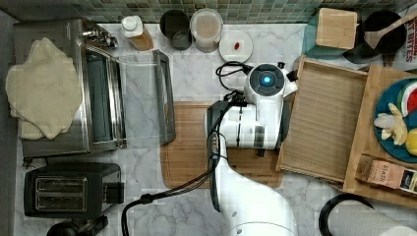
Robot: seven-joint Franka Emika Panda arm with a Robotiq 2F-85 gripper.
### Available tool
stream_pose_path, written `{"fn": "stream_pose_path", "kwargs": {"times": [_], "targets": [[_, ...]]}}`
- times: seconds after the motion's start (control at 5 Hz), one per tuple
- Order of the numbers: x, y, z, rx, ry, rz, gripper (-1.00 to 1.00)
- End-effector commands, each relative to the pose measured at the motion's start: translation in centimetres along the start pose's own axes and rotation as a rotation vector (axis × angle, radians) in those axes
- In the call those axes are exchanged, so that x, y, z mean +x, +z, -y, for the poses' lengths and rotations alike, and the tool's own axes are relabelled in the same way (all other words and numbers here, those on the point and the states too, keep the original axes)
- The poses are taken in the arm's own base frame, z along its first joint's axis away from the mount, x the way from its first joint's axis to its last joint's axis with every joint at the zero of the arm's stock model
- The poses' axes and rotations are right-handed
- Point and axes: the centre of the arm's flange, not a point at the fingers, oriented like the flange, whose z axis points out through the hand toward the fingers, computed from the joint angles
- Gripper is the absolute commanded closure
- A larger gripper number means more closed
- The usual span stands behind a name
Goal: Close the drawer.
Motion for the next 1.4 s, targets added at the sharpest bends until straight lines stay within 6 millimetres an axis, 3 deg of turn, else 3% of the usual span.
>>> {"fn": "stream_pose_path", "kwargs": {"times": [0.2, 0.6, 0.8, 1.0, 1.2, 1.4], "targets": [[4.2, -3.8, -9.2, 0.004, 0.033, -0.122, 1.00], [4.6, -5.3, -16.7, -0.053, 0.069, -0.065, 1.00], [3.8, -5.8, -22.7, -0.085, 0.072, -0.101, 1.00], [3.7, -4.3, -29.7, -0.078, 0.039, -0.117, 1.00], [3.8, -3.4, -35.4, -0.075, 0.018, -0.111, 1.00], [3.2, -3.9, -39.9, -0.115, 0.046, -0.095, 1.00]]}}
